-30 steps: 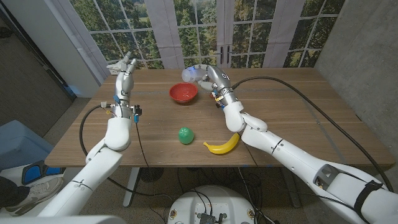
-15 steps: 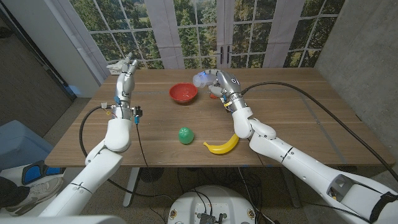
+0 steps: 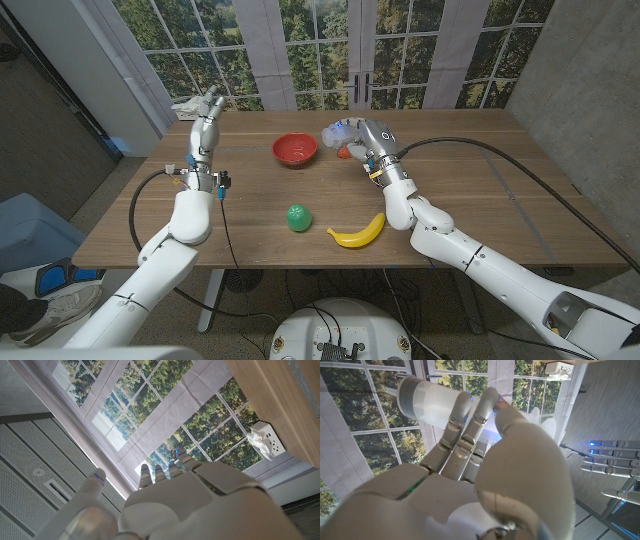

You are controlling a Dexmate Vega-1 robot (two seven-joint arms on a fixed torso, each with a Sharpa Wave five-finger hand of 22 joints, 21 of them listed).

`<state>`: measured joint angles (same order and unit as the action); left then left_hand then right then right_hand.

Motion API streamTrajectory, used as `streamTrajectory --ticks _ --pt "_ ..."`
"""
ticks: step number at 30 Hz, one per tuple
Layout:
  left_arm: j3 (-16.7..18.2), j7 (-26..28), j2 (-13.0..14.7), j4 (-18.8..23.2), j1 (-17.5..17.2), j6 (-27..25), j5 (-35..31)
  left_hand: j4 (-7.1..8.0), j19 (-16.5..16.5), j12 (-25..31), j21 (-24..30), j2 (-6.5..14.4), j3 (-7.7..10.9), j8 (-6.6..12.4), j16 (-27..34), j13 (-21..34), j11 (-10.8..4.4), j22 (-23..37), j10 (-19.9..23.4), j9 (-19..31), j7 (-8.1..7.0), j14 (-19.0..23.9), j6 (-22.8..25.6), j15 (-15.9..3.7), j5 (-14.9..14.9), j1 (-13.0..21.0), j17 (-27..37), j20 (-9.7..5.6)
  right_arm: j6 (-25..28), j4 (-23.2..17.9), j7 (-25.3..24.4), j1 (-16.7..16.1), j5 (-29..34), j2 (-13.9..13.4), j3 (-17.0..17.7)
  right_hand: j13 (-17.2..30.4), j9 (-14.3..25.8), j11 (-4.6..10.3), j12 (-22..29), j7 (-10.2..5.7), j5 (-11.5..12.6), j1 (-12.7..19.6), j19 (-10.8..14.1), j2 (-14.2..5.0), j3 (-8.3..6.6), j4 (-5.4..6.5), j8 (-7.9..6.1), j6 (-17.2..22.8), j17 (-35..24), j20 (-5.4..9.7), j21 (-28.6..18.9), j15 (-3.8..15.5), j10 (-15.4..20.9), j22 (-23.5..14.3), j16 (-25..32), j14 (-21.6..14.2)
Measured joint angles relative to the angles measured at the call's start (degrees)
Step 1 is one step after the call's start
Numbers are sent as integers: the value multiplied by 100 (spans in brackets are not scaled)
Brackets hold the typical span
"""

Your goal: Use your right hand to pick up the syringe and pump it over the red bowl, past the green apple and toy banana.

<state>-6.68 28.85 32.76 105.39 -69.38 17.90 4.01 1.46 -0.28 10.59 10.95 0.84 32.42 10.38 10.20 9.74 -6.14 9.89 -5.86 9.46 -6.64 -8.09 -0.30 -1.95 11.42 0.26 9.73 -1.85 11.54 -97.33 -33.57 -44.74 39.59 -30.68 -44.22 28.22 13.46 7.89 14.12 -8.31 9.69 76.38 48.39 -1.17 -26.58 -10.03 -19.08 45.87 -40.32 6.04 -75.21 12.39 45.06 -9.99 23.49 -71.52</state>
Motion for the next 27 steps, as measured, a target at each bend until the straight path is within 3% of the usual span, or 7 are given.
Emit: streamTrajectory --ticks 27 --pt "-15 -117 77 -181 92 31 152 -23 0 0 0 30 -23 0 0 0 31 0 -31 0 20 -52 -21 -10 0 30 0 0 1060 -142 994 104 800 -255 -371 0 0 52 -31 -61 7 0 0 0 0 0 0 61 -47 0 -23 1 52 0 1 0"
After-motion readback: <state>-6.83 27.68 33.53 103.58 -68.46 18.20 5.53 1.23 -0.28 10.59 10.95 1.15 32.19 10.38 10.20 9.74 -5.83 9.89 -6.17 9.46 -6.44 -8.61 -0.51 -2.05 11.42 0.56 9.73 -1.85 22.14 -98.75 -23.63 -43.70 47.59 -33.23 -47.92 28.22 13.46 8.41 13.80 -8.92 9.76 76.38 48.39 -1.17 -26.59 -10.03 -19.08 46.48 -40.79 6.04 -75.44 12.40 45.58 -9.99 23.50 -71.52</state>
